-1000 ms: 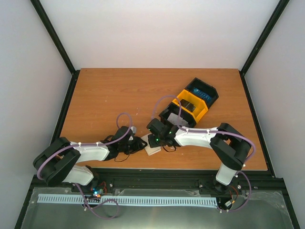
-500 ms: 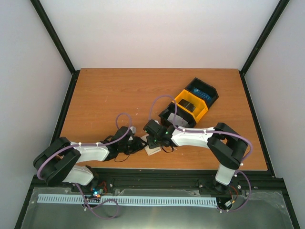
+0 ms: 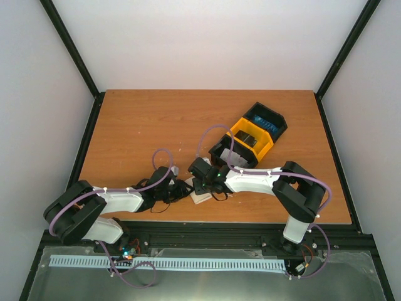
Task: Put the credit cards into the card holder
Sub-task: Close the card holder at the center of the board.
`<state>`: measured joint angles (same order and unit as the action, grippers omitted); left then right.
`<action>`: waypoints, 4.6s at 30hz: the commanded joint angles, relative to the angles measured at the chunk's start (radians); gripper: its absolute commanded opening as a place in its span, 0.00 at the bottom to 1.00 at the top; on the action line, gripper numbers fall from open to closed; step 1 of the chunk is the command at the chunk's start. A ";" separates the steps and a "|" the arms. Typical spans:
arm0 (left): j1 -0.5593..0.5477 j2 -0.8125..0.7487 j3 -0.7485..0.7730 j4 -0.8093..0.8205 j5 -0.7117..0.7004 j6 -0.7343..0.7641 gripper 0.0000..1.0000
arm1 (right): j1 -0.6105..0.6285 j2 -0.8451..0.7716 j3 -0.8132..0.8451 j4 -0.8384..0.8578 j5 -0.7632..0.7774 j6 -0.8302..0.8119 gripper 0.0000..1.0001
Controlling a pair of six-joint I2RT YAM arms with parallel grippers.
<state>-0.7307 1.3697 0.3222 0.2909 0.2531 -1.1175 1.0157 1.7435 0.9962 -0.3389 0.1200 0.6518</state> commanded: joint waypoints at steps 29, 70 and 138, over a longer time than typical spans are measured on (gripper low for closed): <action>-0.011 0.025 -0.025 -0.061 -0.030 -0.007 0.30 | 0.001 -0.049 0.003 0.054 0.000 0.050 0.25; -0.012 0.042 -0.010 -0.072 -0.030 -0.003 0.30 | -0.036 -0.063 -0.089 0.108 -0.058 0.081 0.14; -0.011 0.057 0.000 -0.078 -0.031 0.005 0.30 | -0.043 -0.073 0.010 -0.011 -0.011 -0.042 0.15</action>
<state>-0.7307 1.3926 0.3321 0.3069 0.2535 -1.1168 0.9707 1.6859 1.0054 -0.3218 0.0956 0.6144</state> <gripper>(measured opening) 0.300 0.152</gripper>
